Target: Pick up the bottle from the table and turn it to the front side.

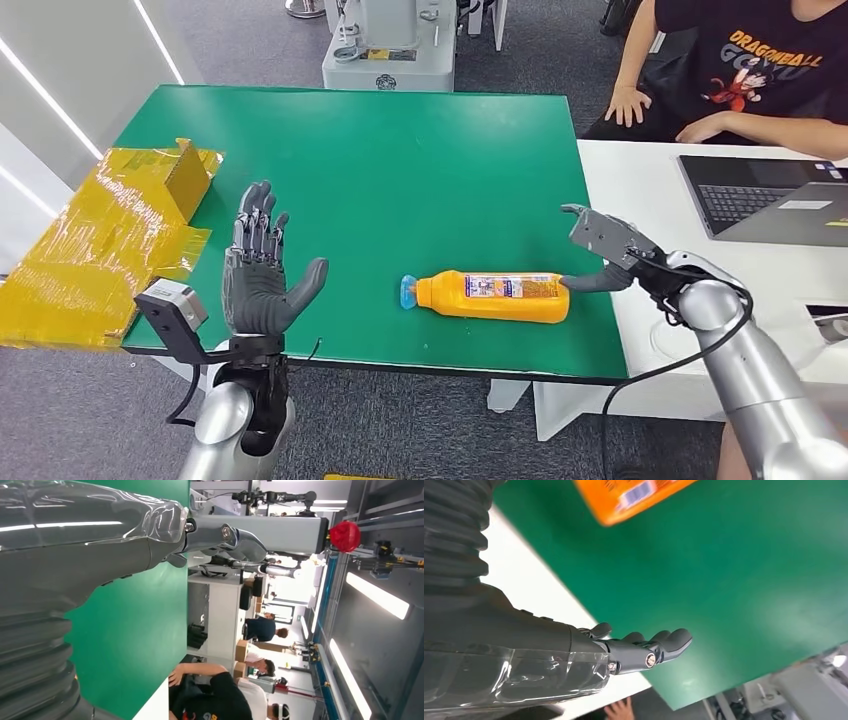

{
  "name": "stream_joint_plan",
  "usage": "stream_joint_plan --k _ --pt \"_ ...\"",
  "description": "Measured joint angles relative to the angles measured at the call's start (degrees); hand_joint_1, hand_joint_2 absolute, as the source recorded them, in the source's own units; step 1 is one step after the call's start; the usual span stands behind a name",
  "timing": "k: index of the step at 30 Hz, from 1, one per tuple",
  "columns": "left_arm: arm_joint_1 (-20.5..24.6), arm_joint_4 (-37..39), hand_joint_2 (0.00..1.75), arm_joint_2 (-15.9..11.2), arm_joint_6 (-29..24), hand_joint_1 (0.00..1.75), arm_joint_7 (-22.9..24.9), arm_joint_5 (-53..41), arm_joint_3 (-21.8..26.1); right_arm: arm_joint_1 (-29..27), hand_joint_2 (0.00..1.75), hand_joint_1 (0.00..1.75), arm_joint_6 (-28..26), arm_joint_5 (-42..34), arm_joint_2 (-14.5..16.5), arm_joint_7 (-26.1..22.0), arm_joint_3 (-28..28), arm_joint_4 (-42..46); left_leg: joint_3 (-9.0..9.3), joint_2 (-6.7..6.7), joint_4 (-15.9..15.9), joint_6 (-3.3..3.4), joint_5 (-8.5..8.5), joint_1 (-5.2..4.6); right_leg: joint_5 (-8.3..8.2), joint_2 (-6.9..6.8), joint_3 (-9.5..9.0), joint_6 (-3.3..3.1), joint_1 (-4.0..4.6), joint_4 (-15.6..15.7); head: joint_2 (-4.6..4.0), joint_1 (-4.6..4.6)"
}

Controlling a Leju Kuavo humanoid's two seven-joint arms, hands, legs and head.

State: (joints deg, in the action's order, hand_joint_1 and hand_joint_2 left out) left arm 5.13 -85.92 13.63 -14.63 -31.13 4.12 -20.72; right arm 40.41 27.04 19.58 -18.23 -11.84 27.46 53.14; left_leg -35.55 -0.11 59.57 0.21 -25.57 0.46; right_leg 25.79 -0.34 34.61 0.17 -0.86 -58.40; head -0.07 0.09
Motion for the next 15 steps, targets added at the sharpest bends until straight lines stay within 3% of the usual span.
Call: stream_joint_plan --k 9,13,15 --pt "0.7 0.4 1.75 -0.7 0.3 0.00 -0.6 1.4 -0.1 11.7 1.75 0.00 4.4 1.9 -2.2 -3.6 9.7 -9.8 0.01 0.03 0.0 0.00 0.01 0.00 -0.02 0.04 0.00 -0.02 0.00 0.0 0.00 -0.01" --pt "1.6 1.1 1.75 -0.8 0.4 0.00 -0.8 1.8 -0.2 16.6 1.75 0.00 3.2 3.4 -1.0 -5.5 16.0 -14.9 0.02 0.02 0.0 -0.01 0.01 0.02 -0.02 0.03 -0.01 -0.02 0.02 0.0 0.00 -0.01" --pt "1.7 1.3 1.75 -0.8 0.3 0.00 -0.9 1.9 -0.2 18.1 1.75 0.00 -0.6 6.7 0.2 -5.7 18.9 -16.7 0.00 0.02 0.0 -0.01 0.01 0.02 -0.02 0.02 -0.01 -0.02 0.03 0.0 0.00 -0.01"
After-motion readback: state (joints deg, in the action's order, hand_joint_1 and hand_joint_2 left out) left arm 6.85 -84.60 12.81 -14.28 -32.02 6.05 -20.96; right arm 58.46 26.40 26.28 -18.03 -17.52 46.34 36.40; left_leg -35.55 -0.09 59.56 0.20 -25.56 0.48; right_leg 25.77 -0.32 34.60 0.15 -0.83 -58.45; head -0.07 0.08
